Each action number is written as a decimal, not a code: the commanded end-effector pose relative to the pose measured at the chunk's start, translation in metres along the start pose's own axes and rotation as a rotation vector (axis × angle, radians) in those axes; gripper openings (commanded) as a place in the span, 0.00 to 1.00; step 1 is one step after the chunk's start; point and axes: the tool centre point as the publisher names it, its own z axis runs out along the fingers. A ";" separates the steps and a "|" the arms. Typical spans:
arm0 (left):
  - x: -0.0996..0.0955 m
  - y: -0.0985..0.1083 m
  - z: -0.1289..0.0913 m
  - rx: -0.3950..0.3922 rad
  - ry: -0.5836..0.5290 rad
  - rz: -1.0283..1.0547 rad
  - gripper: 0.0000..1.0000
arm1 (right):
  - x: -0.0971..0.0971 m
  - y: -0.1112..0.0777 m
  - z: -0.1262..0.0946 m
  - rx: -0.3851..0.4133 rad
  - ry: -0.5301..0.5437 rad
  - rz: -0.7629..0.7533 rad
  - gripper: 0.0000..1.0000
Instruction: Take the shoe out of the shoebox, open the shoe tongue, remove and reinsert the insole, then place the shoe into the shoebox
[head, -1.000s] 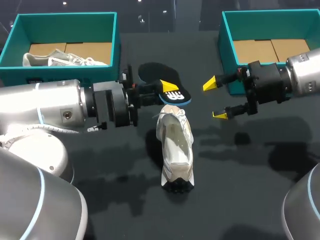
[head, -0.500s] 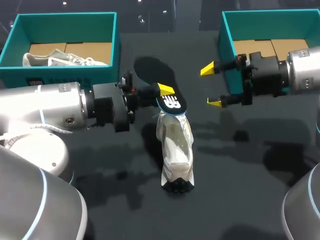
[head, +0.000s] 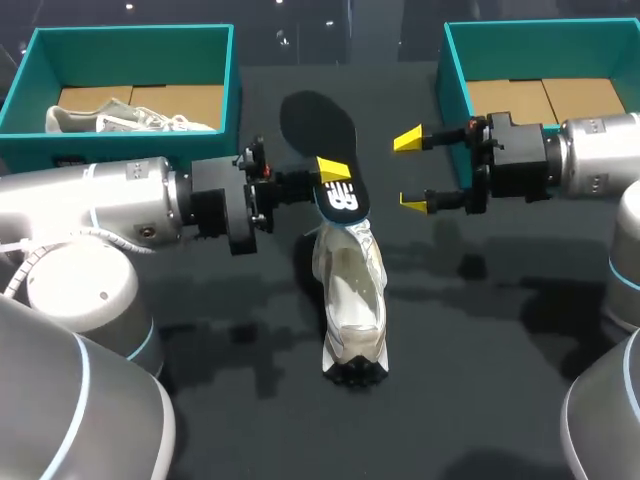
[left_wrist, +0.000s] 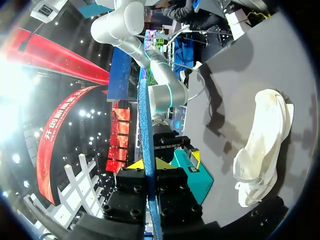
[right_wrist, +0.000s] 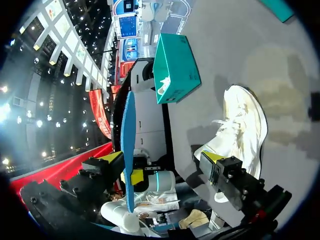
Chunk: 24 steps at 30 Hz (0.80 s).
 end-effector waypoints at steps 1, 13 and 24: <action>0.007 -0.003 0.006 0.036 0.015 -0.003 0.00 | 0.003 0.007 0.006 0.006 0.030 -0.054 1.00; 0.028 0.001 0.025 0.151 0.040 0.066 0.00 | 0.014 0.004 0.013 0.019 0.072 -0.129 1.00; 0.032 0.010 0.040 0.192 0.045 0.080 0.00 | 0.016 -0.005 0.029 0.069 0.100 -0.143 0.87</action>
